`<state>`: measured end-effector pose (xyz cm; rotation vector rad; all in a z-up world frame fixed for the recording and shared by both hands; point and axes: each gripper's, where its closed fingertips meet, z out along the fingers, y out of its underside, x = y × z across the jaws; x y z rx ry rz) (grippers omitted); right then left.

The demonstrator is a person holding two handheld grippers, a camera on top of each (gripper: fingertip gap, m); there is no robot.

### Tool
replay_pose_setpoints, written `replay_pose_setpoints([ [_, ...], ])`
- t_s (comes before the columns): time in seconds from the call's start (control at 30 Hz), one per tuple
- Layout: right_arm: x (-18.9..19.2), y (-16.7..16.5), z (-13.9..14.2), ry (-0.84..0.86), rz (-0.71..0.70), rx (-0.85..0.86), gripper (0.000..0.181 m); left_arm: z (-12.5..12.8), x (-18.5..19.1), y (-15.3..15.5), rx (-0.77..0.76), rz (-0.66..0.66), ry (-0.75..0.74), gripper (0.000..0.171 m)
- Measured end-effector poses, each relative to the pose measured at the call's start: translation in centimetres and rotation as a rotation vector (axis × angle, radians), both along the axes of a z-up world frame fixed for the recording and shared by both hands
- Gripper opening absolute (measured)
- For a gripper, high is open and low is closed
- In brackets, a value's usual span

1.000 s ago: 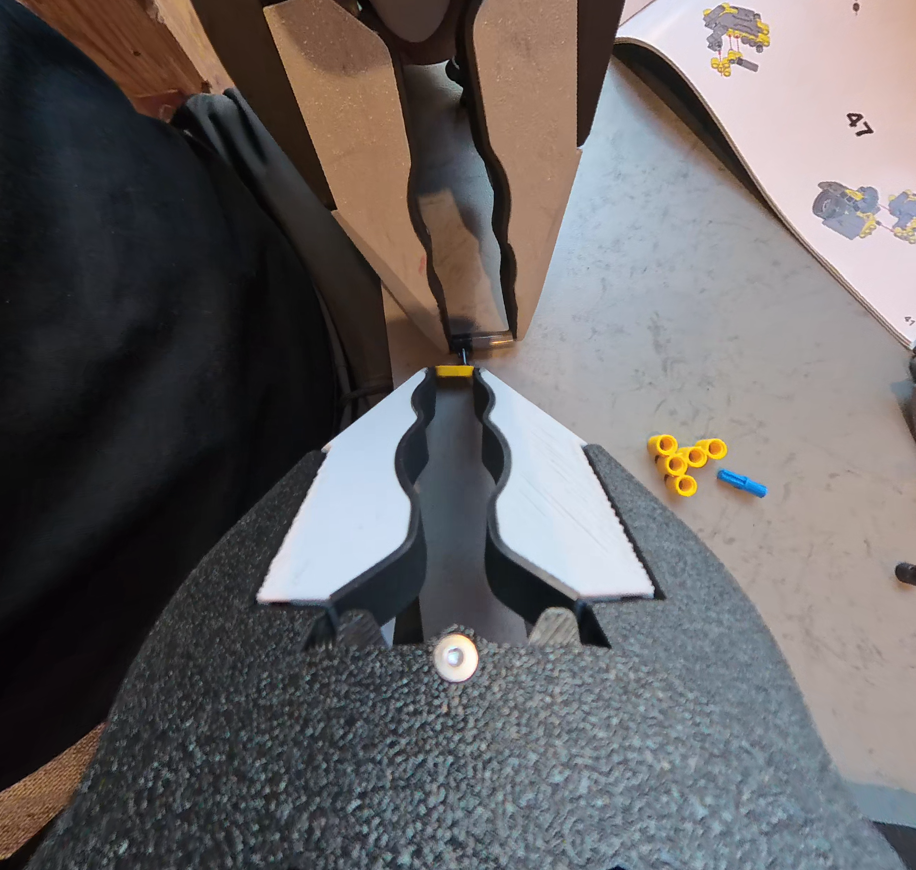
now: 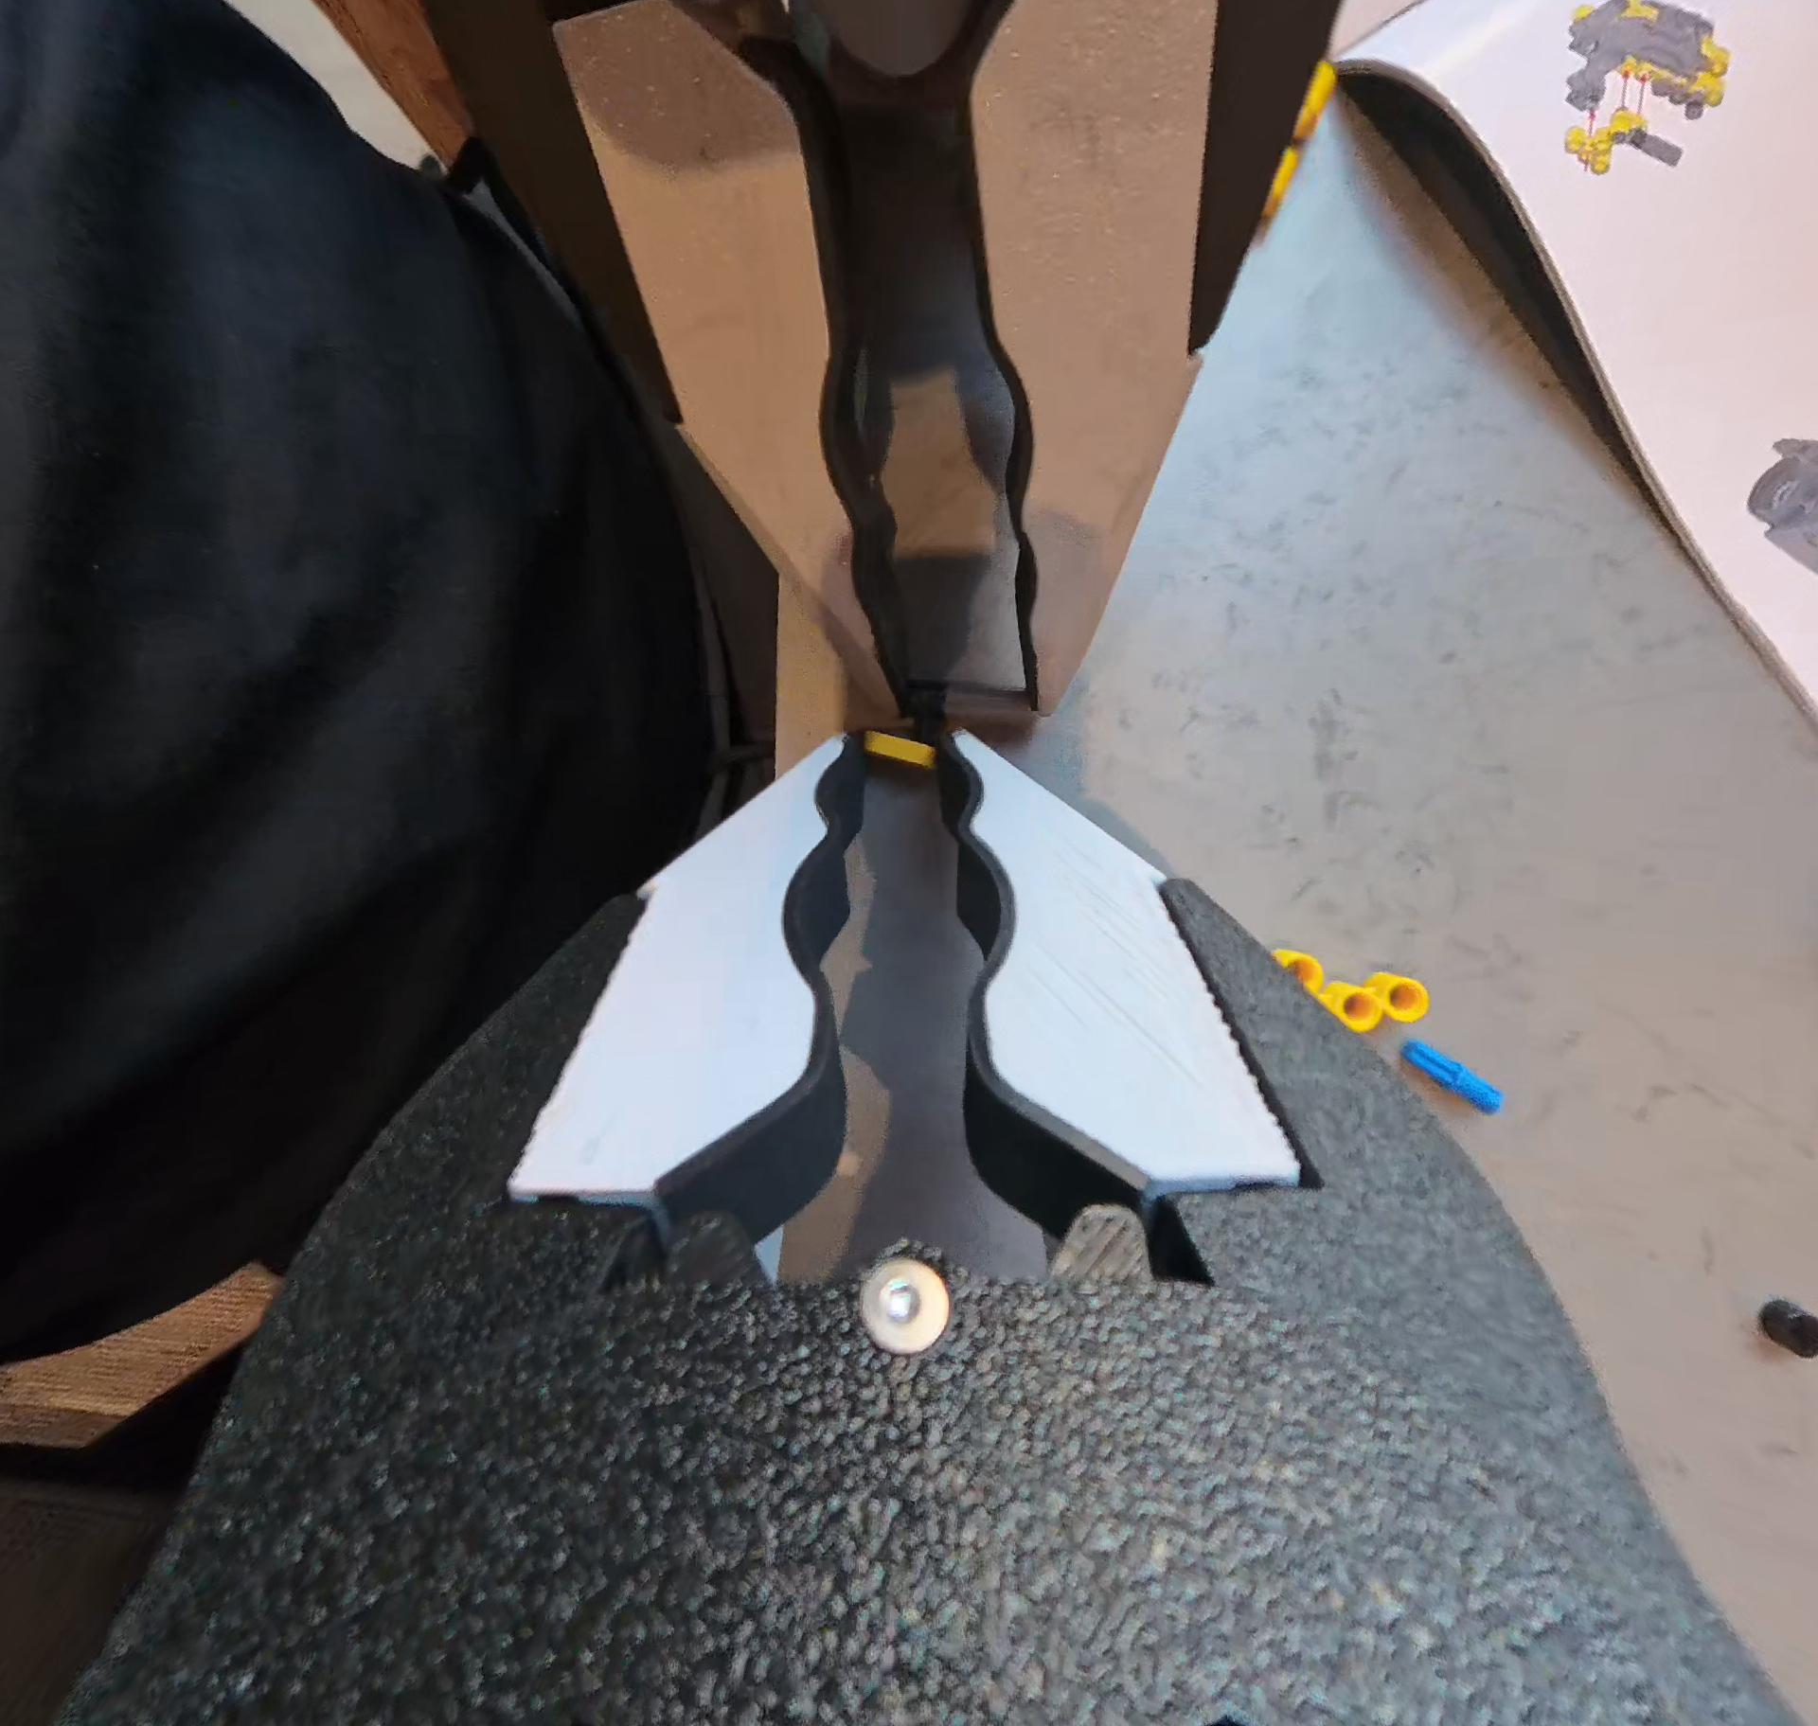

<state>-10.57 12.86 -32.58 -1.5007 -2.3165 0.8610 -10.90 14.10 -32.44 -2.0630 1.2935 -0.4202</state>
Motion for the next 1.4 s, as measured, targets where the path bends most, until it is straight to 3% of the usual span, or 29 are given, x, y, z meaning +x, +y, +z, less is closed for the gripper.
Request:
replay_pose_setpoints([
  [0.03, 0.02, -0.02, 0.02, 0.0, -0.008, -0.014, 0.014, 0.01, 0.01, 0.0, 0.007, -0.003, 0.001, 0.021],
  [0.6, 0.34, 0.63, -0.09, -0.097, -0.14, 0.11, 0.016, -0.01, -0.1, 0.18, 0.004, 0.02, 0.012, 0.021],
  [1.4, 0.64, 0.65, -0.19, -0.216, -0.273, 0.108, 0.014, 0.02, -0.16, 0.23, 0.016, 0.043, 0.041, 0.022],
])
